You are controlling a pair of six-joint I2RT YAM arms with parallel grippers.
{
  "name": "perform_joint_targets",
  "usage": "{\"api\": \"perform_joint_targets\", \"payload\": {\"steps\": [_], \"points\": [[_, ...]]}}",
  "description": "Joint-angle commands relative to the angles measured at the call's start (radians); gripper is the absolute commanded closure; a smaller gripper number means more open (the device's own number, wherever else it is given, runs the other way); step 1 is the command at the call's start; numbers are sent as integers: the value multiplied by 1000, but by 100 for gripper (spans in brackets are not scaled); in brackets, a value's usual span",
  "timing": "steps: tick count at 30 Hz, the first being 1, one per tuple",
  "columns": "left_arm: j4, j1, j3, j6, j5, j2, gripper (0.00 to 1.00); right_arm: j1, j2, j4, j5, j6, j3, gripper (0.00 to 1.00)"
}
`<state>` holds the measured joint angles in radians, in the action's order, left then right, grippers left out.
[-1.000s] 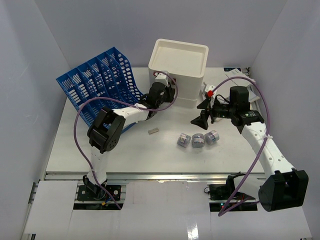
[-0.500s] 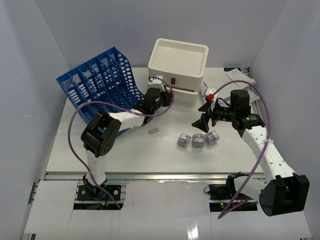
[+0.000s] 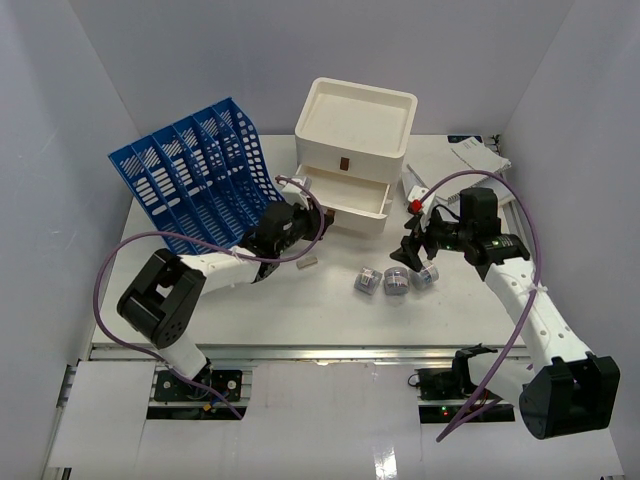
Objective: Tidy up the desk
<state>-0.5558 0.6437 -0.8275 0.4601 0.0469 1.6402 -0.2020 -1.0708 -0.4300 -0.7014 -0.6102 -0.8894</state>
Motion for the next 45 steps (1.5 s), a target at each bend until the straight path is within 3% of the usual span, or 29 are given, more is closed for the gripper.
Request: {"api": "perform_joint_targets", "payload": {"steps": [1,9,15,19,22,28,33,38,45], "points": [[-6,4,-3,-5,116,-55,96,7,-27,-10,30,3,-27,10],[90,4,-55,-43,198,-52,43,6,-59,-12,153,96,-59,9],[183,4,-52,-143,286,-123,25,6,-91,-132,179,9,-101,9],[275,4,-53,-192,336,-193,22,6,-122,-415,77,-345,-152,10],[353,4,-46,-232,345,-256,21,7,-114,-444,148,-431,-141,10],[582,4,35,-306,226,-490,16,7,-129,-299,341,-140,-111,10],[633,2,172,-327,121,-740,2,6,-120,-202,494,127,-26,10],[665,2,200,-358,25,-854,2,2,-151,-182,494,214,25,9],[677,2,202,-373,2,-913,2,-2,-233,-128,588,255,45,7]]}}
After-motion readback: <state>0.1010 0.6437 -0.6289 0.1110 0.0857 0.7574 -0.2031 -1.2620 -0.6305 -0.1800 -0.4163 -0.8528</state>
